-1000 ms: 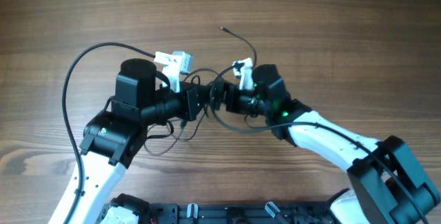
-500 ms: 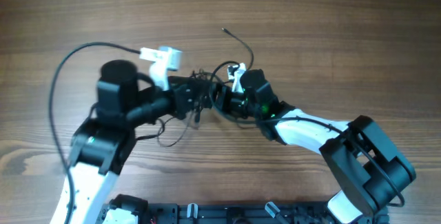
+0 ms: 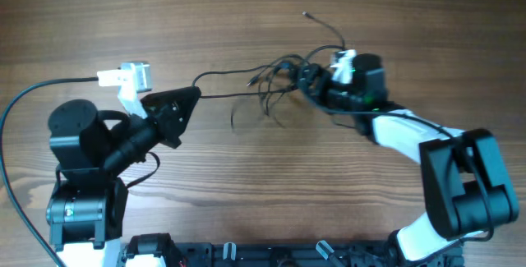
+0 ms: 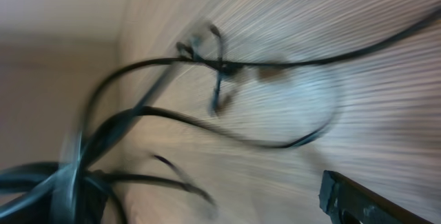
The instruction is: Untangle cables
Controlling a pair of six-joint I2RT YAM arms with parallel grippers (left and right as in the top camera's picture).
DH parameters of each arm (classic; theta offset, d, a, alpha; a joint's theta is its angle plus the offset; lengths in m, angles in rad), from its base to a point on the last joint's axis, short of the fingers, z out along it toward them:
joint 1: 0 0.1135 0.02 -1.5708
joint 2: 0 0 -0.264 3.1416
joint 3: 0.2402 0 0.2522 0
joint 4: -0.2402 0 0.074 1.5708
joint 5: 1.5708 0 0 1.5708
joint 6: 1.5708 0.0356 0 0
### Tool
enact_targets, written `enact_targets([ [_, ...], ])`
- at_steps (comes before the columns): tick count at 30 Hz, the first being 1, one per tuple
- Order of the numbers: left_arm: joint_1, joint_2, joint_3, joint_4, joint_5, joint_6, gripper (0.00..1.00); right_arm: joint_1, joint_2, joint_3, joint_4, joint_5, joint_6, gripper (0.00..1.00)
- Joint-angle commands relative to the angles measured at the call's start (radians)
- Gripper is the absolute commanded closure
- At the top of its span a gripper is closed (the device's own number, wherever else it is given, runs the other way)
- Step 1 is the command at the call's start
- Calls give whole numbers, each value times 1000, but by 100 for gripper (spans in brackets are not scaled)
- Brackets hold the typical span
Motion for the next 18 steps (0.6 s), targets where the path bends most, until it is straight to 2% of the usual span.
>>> enact_targets([
  [1,102,-53,32,85,15,19,96,-186,42,-26,-86,134,-115,1],
  [7,244,-52,32,175,14,-61,96,-400,42,-26,-150,133,-183,1],
  [9,277,-51,32,202,14,-90,96,-432,42,-26,-169,129,-184,1],
  [14,271,-16,32,173,14,-184,96,-431,41,-26,-171,-24,-325,0],
  [16,242,15,32,138,14,-196,86,-427,41,-26,-161,-77,-344,0],
  [17,214,42,32,108,14,-196,70,-427,41,-26,-151,-120,-348,0],
  [18,193,61,32,89,14,-196,66,-427,40,-26,-143,-148,-349,0],
])
